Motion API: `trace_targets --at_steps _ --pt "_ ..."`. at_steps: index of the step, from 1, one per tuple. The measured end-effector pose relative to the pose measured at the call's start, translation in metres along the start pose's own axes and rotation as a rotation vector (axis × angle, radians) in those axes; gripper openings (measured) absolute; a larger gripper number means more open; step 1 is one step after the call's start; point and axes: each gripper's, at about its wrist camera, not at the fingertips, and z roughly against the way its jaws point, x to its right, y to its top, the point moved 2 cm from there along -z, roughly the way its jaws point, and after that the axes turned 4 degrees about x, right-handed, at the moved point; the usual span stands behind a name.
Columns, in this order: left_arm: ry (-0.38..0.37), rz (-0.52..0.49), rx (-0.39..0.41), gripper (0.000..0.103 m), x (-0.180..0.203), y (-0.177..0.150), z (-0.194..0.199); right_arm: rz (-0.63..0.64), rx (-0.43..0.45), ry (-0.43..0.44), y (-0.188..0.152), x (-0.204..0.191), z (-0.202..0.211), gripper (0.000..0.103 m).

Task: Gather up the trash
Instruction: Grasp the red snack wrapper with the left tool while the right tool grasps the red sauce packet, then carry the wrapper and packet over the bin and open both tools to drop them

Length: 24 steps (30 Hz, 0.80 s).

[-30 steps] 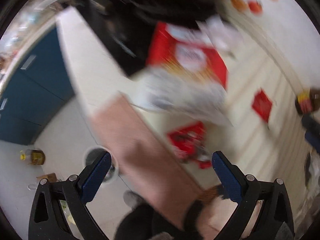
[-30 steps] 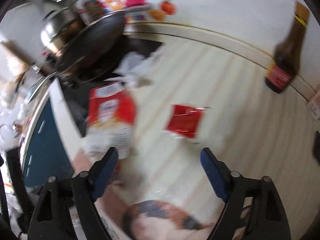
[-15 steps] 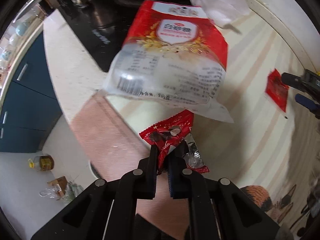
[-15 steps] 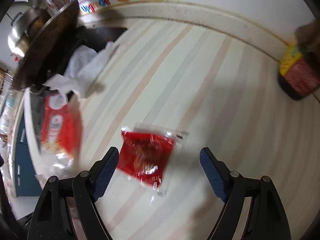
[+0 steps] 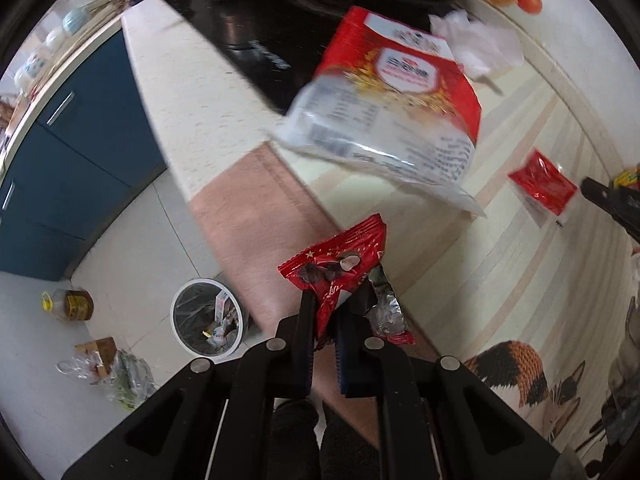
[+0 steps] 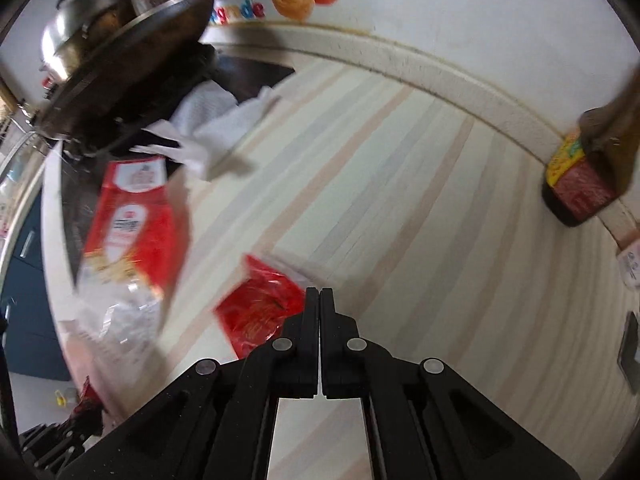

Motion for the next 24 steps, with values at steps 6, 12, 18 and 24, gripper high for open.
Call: trace_targets --at_steps 6,12,18,24 --pt "-0.018 0.09 0.049 0.006 -0.043 -0.007 0.023 0.023 0.068 0.031 -0.007 -0.024 0.057 0.0" --pt "-0.024 0.193 0.09 0.006 -0.105 -0.027 0.042 0.063 0.124 0.113 -0.01 -0.064 0.117 0.0" --pt "-0.009 0.281 0.11 0.006 -0.165 -0.053 0.051 0.149 0.149 0.256 -0.032 -0.141 0.16 0.0" --pt "0.01 0.403 0.081 0.006 -0.232 -0.089 0.037 0.279 0.084 0.394 -0.075 -0.239 0.156 0.0"
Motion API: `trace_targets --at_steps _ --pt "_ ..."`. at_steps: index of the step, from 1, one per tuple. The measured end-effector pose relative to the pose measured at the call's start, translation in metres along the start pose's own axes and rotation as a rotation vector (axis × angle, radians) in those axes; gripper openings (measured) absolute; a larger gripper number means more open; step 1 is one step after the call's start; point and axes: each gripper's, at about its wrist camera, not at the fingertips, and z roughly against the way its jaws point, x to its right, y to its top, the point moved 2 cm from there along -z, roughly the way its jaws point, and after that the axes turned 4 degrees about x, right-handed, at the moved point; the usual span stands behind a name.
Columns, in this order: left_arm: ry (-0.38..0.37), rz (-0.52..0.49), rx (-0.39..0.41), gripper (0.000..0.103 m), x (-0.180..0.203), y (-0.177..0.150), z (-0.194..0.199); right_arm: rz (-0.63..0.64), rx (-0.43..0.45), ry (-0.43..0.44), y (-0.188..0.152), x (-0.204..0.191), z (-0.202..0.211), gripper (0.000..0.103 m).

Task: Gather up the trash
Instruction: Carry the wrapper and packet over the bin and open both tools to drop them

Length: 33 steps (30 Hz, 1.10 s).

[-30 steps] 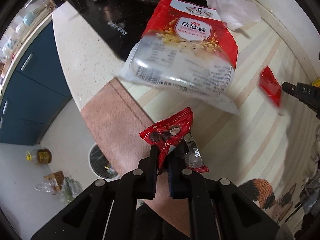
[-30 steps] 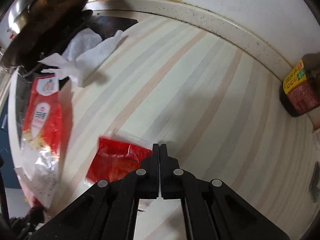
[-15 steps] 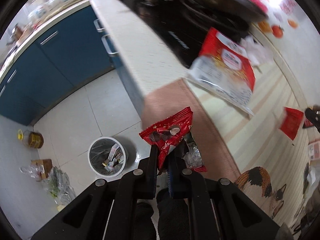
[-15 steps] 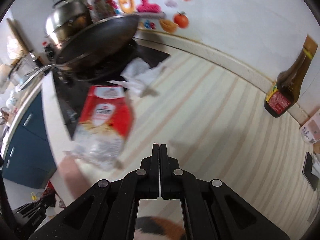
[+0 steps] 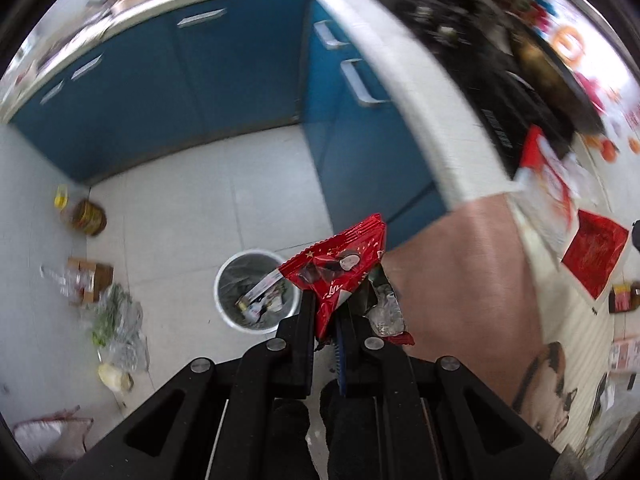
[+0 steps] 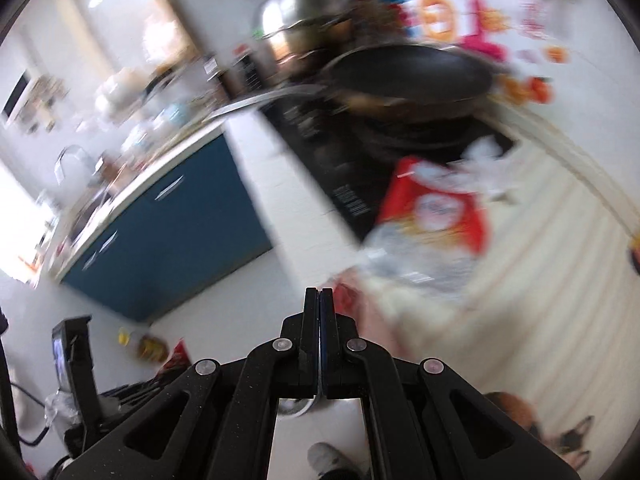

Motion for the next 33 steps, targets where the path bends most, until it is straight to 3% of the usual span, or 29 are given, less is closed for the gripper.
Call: trace_targets --at_steps 6,13,22,26,28,30,31,32,33 --pt "0.035 0.129 -0.059 0.006 -0.077 -0.012 -0.065 0.078 -0.149 0.108 -0.062 -0.071 -0.105 0.0" --pt "0.074 0.257 -0.132 0.006 -0.168 -0.03 -0.205 0.153 -0.295 0.183 -0.177 -0.122 -0.27 0.0" --pt "0.055 0.361 -0.222 0.007 -0.241 -0.073 -0.367 0.11 -0.443 0.218 -0.3 -0.108 -0.452 0.0" --pt "0.01 0.393 -0.277 0.011 -0.249 -0.096 -0.413 0.118 -0.508 0.229 -0.339 -0.1 -0.515 0.0" --pt "0.028 0.406 -0.297 0.013 -0.252 -0.107 -0.43 0.13 -0.568 0.249 -0.362 -0.097 -0.544 0.0" --pt "0.042 0.416 -0.308 0.045 -0.255 -0.116 -0.44 0.133 -0.615 0.233 -0.378 -0.091 -0.561 0.001" --pt "0.052 0.419 -0.305 0.08 -0.257 -0.12 -0.442 0.132 -0.645 0.226 -0.386 -0.089 -0.568 0.001" --pt "0.068 0.416 -0.291 0.098 -0.258 -0.121 -0.439 0.134 -0.658 0.213 -0.39 -0.084 -0.57 0.001" --pt "0.082 0.408 -0.273 0.099 -0.259 -0.121 -0.433 0.144 -0.664 0.197 -0.392 -0.083 -0.569 0.005"
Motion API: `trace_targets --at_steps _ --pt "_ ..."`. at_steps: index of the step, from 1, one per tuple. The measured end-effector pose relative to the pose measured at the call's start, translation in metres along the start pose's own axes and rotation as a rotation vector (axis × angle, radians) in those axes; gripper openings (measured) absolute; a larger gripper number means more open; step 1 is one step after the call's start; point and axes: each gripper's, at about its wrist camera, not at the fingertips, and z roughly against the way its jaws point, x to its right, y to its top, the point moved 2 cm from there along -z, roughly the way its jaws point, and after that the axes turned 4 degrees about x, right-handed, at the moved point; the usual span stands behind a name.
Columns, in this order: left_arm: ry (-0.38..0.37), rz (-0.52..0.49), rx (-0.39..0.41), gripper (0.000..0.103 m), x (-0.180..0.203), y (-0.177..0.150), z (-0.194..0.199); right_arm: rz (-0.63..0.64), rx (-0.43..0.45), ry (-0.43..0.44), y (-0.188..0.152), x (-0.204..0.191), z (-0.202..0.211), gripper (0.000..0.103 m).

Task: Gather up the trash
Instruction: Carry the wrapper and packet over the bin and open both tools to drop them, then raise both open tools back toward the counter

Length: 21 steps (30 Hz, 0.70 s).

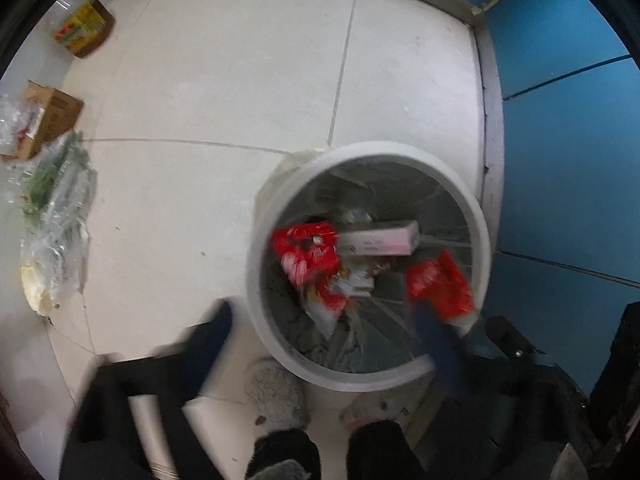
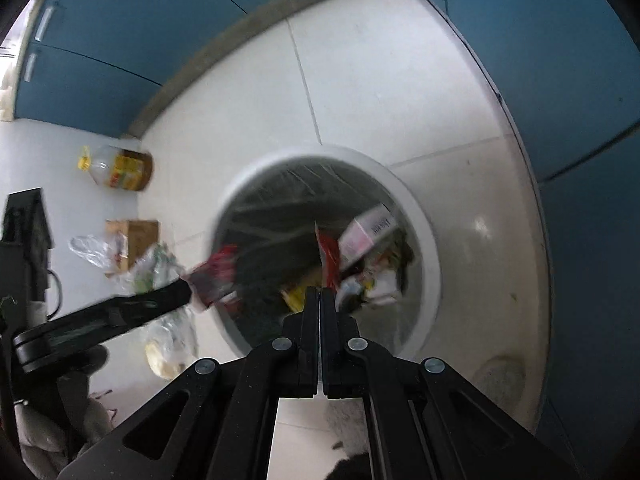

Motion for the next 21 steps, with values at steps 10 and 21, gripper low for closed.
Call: trace_targets --at_steps 10,21 --pt "0.177 -0.128 0.189 0.101 0.003 -0.012 0.131 0.233 0.091 -0.322 -0.004 -0.038 0.108 0.102" --pt "0.152 -0.138 0.332 0.103 0.035 -0.054 0.345 0.307 0.187 -0.305 -0.032 -0.123 0.323 0.103"
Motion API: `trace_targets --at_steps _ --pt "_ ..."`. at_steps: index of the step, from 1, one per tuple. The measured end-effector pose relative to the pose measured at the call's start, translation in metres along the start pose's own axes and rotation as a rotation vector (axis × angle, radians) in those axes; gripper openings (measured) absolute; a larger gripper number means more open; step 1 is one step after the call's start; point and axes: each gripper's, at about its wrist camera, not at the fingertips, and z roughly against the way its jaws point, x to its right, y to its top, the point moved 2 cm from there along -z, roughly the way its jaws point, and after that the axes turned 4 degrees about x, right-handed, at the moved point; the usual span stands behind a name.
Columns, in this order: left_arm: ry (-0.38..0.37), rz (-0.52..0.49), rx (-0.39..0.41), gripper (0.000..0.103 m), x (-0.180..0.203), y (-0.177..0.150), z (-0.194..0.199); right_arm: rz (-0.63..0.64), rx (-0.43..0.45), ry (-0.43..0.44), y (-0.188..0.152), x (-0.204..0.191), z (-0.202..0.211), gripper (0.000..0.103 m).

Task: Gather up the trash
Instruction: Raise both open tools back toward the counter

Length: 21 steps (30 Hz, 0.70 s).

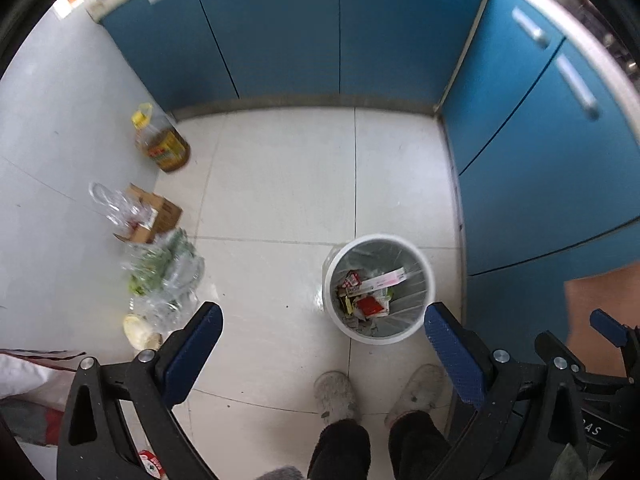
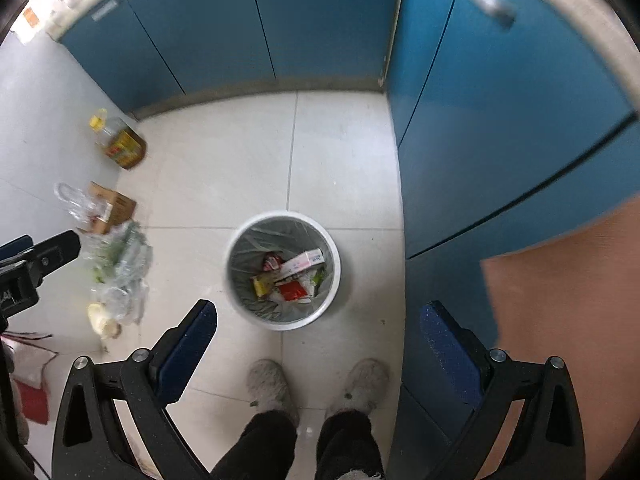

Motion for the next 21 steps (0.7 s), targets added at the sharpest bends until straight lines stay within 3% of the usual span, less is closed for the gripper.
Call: trace_targets --at_steps 9,15,21 --pt "-0.046 -0.019 0.012 0.103 0.009 -0.006 0.13 -0.016 0.047 0.062 0.0 0.002 0.166 0.103" --pt "-0.051 -0.05 0.053 0.103 0.022 -0.01 0.188 -0.052 0.077 0.111 -0.008 0.014 0.232 0.103" --pt "0.038 -0.092 0.139 0.103 0.047 0.007 0.229 -0.154 0.151 0.194 -0.005 0.047 0.28 0.103"
